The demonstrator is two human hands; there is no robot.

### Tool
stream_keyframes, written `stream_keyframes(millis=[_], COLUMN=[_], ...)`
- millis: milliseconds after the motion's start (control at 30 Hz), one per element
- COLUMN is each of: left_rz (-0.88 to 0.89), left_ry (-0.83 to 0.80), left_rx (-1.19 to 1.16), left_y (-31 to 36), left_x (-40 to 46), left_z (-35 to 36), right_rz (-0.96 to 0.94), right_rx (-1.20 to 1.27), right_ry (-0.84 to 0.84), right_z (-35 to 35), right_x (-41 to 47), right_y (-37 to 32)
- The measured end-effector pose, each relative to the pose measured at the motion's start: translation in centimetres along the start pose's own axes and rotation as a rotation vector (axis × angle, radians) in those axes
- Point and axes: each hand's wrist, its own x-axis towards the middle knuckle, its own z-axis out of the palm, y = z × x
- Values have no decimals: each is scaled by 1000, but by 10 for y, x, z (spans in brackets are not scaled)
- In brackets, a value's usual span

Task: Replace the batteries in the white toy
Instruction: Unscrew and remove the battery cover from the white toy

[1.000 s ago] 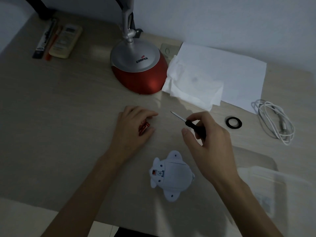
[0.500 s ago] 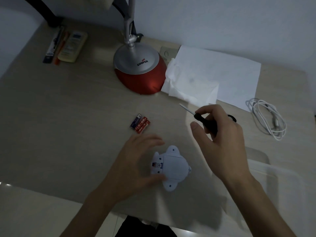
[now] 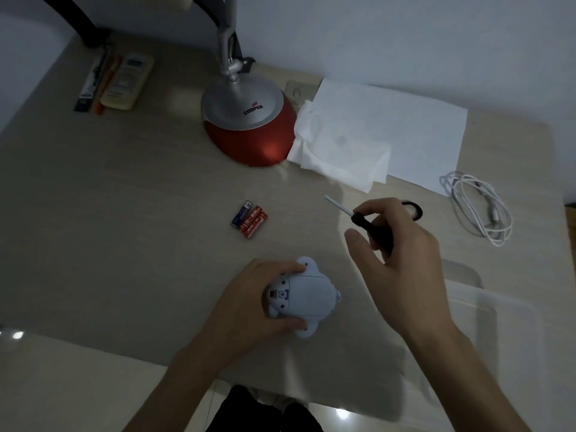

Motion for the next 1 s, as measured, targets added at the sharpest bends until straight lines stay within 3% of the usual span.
stream_keyframes(millis=[333, 700, 1000], left_rz=[-29, 131, 242], left_ry=[137, 247, 286], left_rx=[-164, -268, -317], left_y=[59, 196, 303], left_x=[18, 46, 31], left_z=[-22, -117, -176], right_rz=[-17, -206, -394], right_rx=[28, 19, -11], right_ry=[21, 82, 27], right_z=[-30, -115, -212], right_x=[8, 31, 31], right_y=[-25, -132, -228])
